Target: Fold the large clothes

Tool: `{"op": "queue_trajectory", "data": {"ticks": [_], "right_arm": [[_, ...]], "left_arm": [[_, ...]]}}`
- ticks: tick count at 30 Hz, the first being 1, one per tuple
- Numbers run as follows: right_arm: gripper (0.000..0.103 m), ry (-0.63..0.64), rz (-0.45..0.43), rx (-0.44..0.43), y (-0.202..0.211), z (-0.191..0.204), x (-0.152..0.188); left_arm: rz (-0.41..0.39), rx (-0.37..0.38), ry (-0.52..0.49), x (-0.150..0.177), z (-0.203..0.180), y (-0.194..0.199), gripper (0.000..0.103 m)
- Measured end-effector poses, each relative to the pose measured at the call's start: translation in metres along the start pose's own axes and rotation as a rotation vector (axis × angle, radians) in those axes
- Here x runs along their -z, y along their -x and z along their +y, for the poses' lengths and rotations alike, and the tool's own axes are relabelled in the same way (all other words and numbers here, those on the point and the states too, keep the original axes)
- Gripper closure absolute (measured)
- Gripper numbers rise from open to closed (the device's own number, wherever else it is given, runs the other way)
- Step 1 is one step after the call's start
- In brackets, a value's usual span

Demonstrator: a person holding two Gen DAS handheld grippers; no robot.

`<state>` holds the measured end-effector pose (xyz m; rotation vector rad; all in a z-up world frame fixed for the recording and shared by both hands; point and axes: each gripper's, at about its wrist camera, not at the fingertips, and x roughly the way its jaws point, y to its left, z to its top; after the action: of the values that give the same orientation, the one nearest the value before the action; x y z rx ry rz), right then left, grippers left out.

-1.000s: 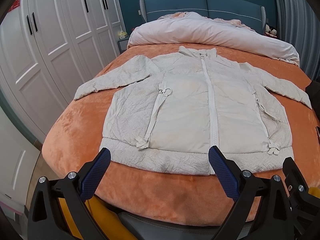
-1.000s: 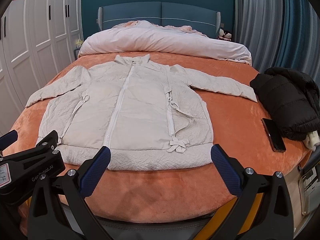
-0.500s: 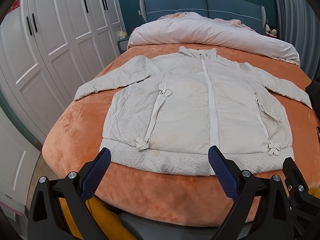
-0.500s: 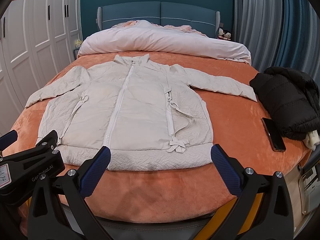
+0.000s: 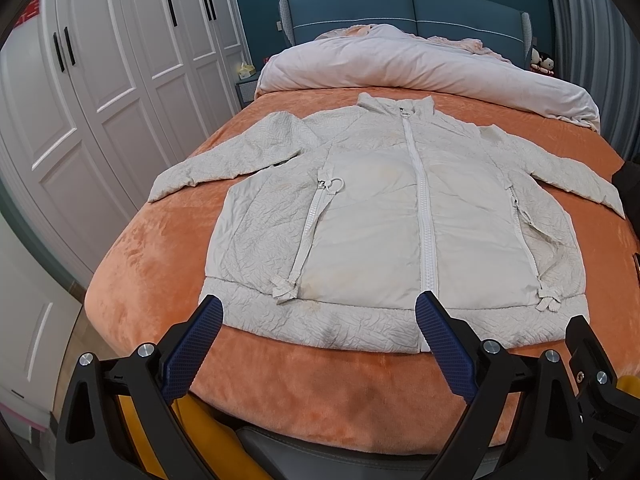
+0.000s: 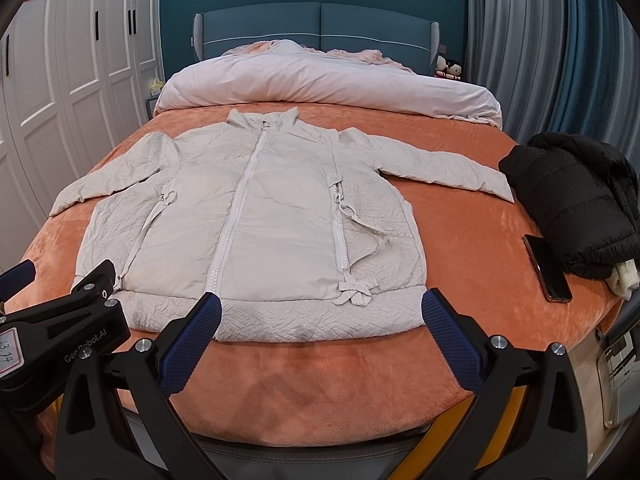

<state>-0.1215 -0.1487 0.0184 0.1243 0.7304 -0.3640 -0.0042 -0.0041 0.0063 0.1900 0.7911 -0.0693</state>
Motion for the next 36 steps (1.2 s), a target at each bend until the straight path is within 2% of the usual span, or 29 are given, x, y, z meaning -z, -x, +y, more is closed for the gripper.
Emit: {"op": "queue_trajectory", "data": {"ticks": [9,15,19,22,27,33,36], "right_arm": [[0.005,0.013,0.012,-0.012,-0.014,0.001,-0.003],[0.005,-0.082,0.063,-0.021,-0.052,-0.023,-0.014],[0.005,-0.107,0.076,-0.029,-0.081,-0.044,-0.026],[0.005,-0.191,0.078,-0.058,-0.114,-0.084,-0.044],[0.005,-0.371,0.086,-0.067,-0.198,-0.191,-0.090],[0.005,-0.654,0.099,-0.008,-0.290,-0.320,-0.118],[0.005,-0.747,0.106,0.038,-0.321,-0.358,-0.123]], "left_arm": [[0.026,0.009,-0.002,-0.004,0.001,-0.009,0.007],[0.044,-0.001,0.007,-0.015,-0.001,-0.037,0.007],[0.065,0.023,0.023,-0.028,0.001,-0.062,0.006],[0.072,0.041,0.051,-0.044,0.006,-0.083,0.006],[0.065,0.056,0.097,-0.076,0.018,-0.116,0.007],[0.086,0.063,0.177,-0.103,0.038,-0.160,0.007],[0.092,0.048,0.209,-0.111,0.047,-0.180,0.007]]}}
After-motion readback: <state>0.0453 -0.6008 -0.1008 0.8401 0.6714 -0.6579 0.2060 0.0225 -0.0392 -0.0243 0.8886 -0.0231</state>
